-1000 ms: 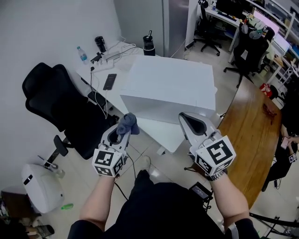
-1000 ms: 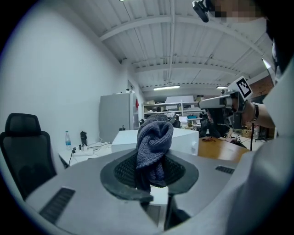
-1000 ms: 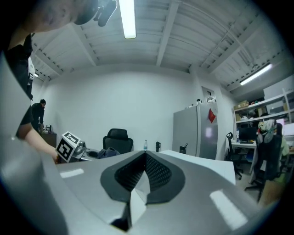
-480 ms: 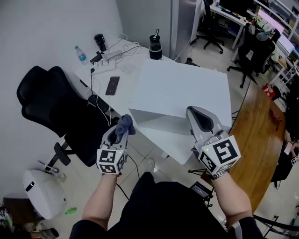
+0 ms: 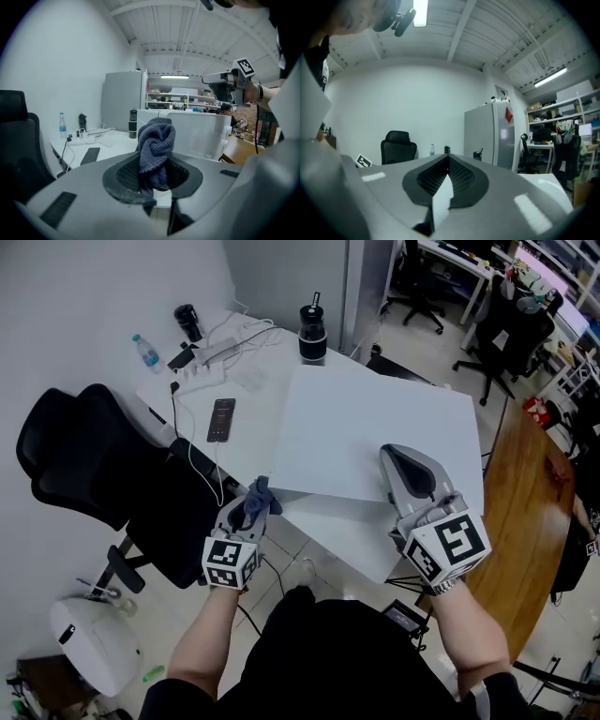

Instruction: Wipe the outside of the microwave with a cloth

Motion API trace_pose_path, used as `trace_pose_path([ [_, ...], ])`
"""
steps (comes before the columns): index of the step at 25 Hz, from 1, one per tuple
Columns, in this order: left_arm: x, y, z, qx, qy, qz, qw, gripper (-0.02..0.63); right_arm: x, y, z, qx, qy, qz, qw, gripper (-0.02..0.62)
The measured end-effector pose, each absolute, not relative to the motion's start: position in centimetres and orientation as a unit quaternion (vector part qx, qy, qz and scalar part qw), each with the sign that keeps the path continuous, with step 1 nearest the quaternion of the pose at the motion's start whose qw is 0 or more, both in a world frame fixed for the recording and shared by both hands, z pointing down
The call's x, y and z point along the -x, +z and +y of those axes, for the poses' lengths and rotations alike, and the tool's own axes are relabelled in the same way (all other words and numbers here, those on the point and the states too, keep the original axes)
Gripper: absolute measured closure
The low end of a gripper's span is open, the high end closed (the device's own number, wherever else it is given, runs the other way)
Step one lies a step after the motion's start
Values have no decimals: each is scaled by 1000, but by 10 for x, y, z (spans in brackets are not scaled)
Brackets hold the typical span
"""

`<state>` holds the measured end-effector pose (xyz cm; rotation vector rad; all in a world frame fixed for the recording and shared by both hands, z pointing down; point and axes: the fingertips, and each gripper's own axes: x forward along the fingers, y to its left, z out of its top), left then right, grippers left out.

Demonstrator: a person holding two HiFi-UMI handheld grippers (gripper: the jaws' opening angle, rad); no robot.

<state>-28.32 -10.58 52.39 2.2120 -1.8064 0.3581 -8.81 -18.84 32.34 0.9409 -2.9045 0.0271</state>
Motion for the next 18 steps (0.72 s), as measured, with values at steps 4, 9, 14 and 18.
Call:
trace_pose_path([
  [4,283,529,-127,-783,125,-594,138,503,97,325,-202,-321,11,-946,48,595],
  [9,286,532,-152,-803,129,-563,144,505,100,328,-215,-339,18,-939,52,595],
  [14,289,536,-174,-818,132,-539,148,505,100,332,-228,-356,22,-933,55,595],
  [18,293,540,-189,-825,134,-528,152,505,99,332,-237,-370,25,-927,56,594],
])
